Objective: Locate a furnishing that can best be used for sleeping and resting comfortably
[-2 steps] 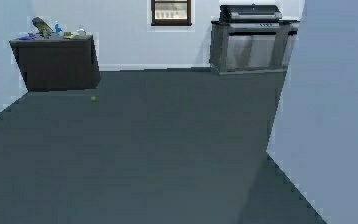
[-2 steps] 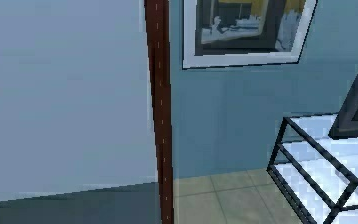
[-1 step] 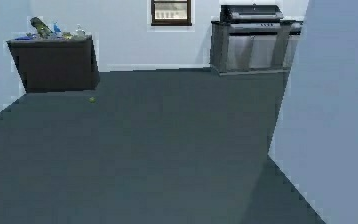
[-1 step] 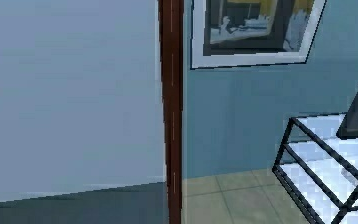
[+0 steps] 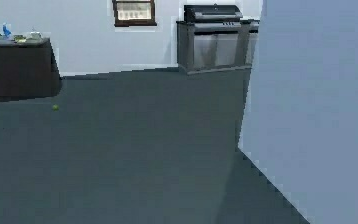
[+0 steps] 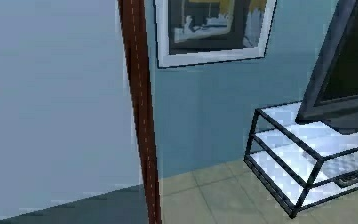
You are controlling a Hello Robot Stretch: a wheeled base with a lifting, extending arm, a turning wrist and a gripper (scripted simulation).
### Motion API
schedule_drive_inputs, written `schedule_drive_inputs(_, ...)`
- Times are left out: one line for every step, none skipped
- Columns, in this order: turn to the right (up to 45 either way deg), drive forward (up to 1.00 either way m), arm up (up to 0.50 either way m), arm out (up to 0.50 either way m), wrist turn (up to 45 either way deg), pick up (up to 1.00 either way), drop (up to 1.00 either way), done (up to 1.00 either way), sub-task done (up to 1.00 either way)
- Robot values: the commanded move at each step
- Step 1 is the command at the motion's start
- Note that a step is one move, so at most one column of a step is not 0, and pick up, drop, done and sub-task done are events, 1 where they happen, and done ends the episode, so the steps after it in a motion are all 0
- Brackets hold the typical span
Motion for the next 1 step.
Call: schedule_drive_inputs(0.0,1.00,0.00,0.00,0.0,0.00,0.00,0.00,0.00)
